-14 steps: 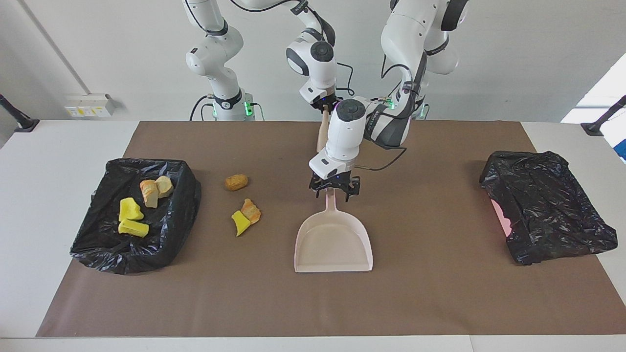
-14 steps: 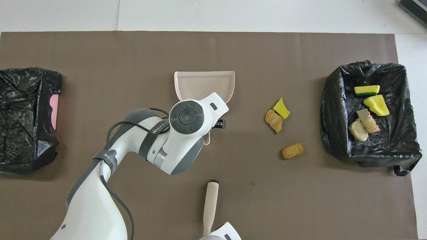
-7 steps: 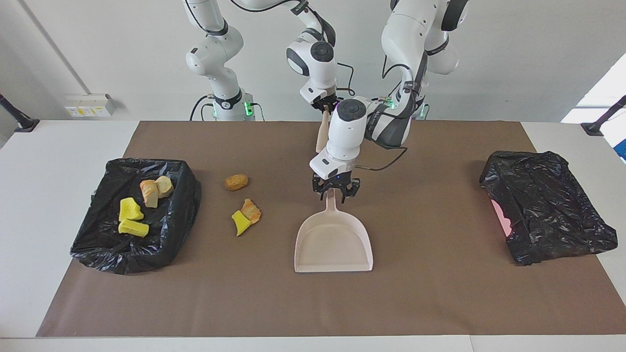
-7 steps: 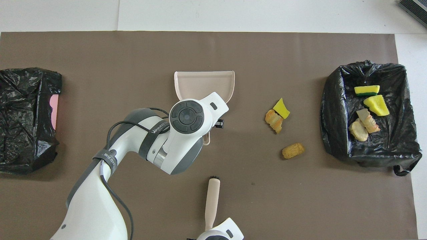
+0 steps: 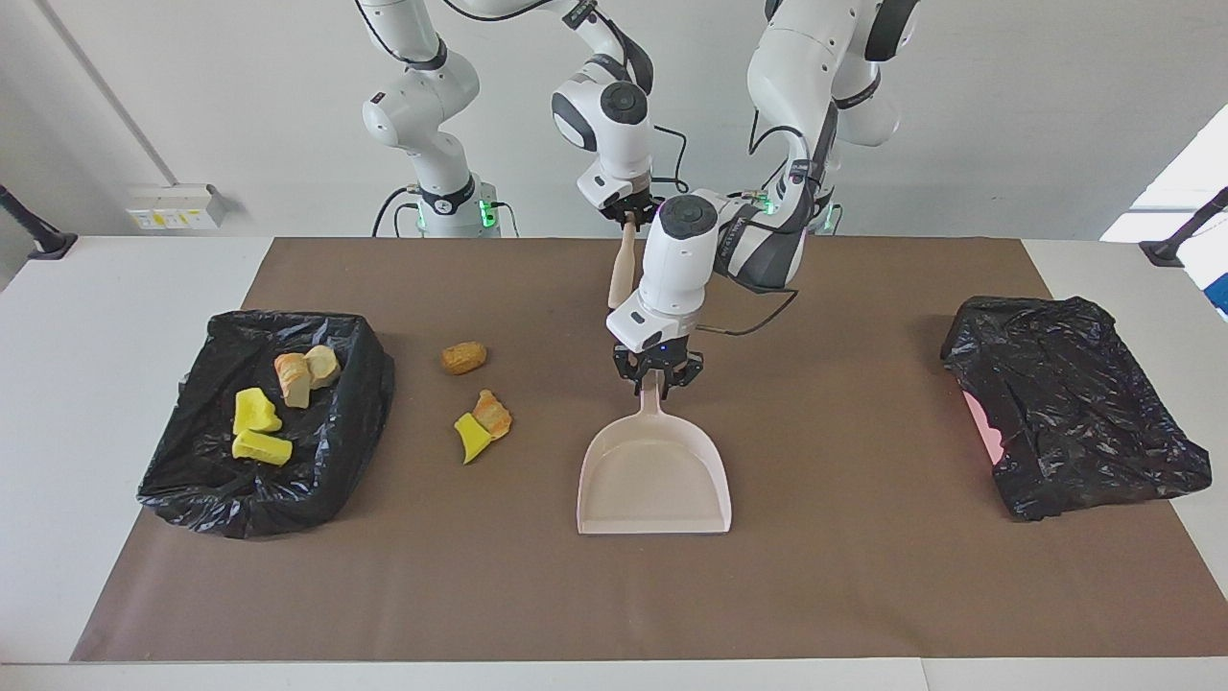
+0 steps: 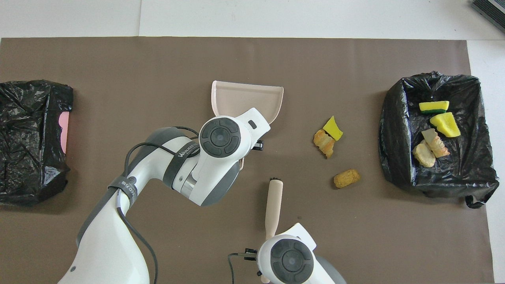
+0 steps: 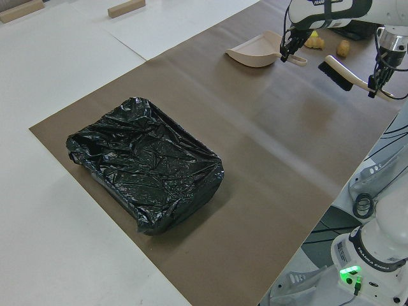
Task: Sweep and dump trash in bin
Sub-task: 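Grasp the brush with the right gripper while the left gripper moves the dustpan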
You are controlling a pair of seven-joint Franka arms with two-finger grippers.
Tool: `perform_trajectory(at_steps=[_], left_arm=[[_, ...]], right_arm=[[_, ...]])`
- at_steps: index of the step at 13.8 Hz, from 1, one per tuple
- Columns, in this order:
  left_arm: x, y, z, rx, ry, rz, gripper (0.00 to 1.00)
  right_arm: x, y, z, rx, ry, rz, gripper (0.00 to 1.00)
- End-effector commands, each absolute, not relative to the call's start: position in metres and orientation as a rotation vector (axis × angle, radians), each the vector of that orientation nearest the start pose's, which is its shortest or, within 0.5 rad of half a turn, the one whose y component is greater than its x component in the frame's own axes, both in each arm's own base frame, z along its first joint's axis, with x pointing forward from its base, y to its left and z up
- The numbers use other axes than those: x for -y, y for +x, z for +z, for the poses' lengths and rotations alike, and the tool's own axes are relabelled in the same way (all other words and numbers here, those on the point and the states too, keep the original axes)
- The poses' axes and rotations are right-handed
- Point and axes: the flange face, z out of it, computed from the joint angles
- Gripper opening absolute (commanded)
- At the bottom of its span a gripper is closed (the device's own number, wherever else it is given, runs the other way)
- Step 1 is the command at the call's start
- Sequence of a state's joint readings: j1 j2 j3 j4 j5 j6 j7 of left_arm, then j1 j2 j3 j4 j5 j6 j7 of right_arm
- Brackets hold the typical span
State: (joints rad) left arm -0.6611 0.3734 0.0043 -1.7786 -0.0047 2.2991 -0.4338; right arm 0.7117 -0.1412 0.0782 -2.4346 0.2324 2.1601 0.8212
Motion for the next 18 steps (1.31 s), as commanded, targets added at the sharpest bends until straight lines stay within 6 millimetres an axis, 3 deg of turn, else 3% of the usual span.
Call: perform_trajectory(at_steps=[1,5,7,9,14,16,18], left_arm=[[0.377,0.527,0.399,-0.546,-3.123,-0.169,0.03],[0.323,0.531,0.430,-1.024,-2.954,-0.006,0.04],[0.303,0.534,0.434,-1.268,-2.853,0.069,0.04],[0.299,0.535,0.434,-1.438,-2.776,0.071,0.03],[0.297,0.530,0.425,-1.881,-2.505,0.058,0.00],[0.305,0.520,0.408,-1.925,-2.469,0.038,0.00],[0.307,0.515,0.408,-1.935,-2.458,0.039,0.00]], right_arm=[[-0.290,0.348,0.362,-0.267,-3.122,0.314,0.00],[-0.214,0.415,0.390,-0.295,-3.174,0.305,0.00],[-0.178,0.437,0.396,-0.280,-3.228,0.307,0.00],[-0.151,0.451,0.395,-0.263,-3.238,0.346,0.00],[-0.091,0.442,0.388,-0.038,-3.216,0.612,0.00],[-0.081,0.430,0.387,0.013,-3.231,0.696,0.00],[-0.077,0.411,0.381,0.020,-3.234,0.709,0.00]])
